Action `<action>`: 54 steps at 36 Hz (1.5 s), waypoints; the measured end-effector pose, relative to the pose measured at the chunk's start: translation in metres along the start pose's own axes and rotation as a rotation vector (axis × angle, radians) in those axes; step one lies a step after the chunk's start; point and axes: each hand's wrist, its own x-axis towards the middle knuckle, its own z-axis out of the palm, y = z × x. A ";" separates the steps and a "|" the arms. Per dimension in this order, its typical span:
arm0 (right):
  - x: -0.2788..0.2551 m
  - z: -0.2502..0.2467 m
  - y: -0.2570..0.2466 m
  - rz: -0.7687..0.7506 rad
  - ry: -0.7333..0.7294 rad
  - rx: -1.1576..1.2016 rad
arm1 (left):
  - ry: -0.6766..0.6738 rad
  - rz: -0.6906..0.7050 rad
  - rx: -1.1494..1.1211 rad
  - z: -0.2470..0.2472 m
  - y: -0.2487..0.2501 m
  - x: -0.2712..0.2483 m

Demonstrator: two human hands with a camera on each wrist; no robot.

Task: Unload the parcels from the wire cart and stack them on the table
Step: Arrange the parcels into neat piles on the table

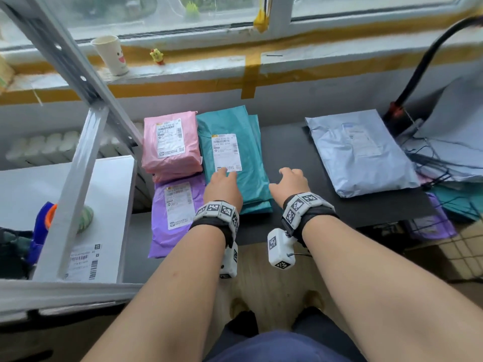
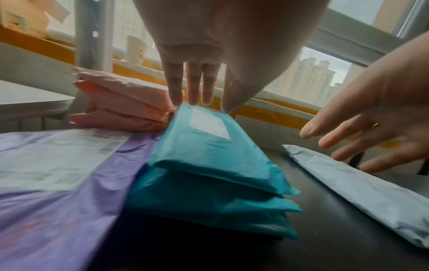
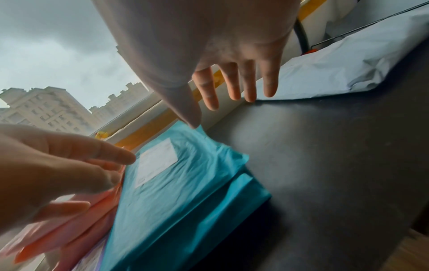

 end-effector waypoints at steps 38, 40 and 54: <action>0.063 -0.264 0.487 0.550 0.174 0.103 | -0.354 0.483 0.005 0.163 0.543 -0.009; 0.075 -0.271 0.501 0.571 0.164 0.095 | -0.393 0.485 0.011 0.173 0.563 0.002; 0.129 -0.326 0.580 0.642 0.032 0.074 | -0.558 0.363 -0.018 0.228 0.673 0.041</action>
